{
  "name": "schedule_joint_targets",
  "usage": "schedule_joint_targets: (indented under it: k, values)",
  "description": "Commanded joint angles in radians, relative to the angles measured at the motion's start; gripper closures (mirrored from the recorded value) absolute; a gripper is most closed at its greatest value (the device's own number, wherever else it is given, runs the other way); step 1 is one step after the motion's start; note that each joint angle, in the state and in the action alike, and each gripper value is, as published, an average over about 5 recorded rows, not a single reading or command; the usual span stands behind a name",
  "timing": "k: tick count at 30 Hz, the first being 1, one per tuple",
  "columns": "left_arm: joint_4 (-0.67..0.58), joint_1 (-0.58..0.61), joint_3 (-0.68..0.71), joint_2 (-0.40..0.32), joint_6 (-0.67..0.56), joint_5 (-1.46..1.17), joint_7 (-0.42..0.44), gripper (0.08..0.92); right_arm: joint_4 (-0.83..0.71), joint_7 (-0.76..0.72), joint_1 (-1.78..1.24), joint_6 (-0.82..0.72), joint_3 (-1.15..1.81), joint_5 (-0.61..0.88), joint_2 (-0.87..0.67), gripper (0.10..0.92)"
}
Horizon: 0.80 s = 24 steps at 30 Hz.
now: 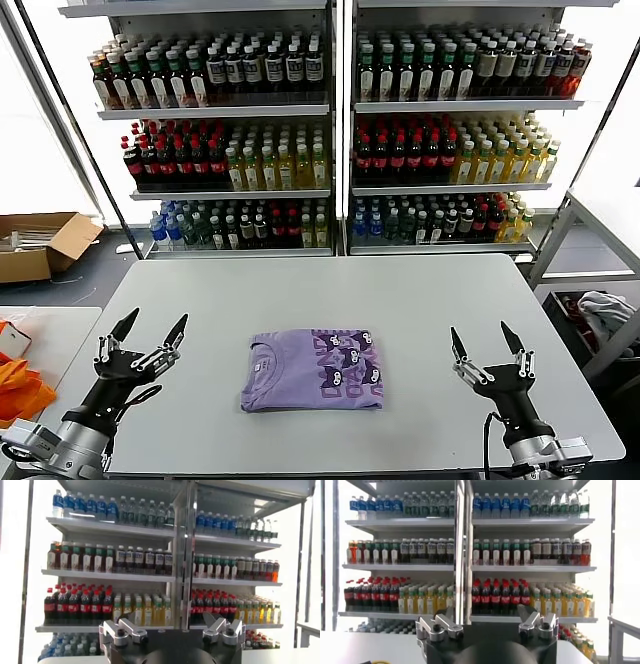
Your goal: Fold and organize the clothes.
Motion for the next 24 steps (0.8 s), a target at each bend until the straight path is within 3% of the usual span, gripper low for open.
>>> schedule_joint_targets:
  k: [1, 10, 17, 24]
  values:
    - [0.005, 0.006, -0.024, -0.02, -0.009, 0.035, 0.017, 0.177, -0.009, -0.01, -0.026, 0.027, 0.036, -0.019, 0.018, 0.203]
    - [0.038, 0.001, -0.085, -0.026, -0.021, 0.041, 0.053, 0.177, -0.002, -0.014, -0.048, 0.046, 0.038, -0.023, 0.015, 0.203]
    - [0.069, -0.007, -0.13, -0.027, -0.042, 0.067, 0.128, 0.177, 0.018, -0.001, -0.046, 0.009, 0.017, -0.049, 0.024, 0.203]
    - [0.085, -0.013, -0.138, -0.021, -0.076, 0.069, 0.133, 0.177, 0.022, -0.016, -0.05, 0.002, 0.019, -0.044, 0.023, 0.203]
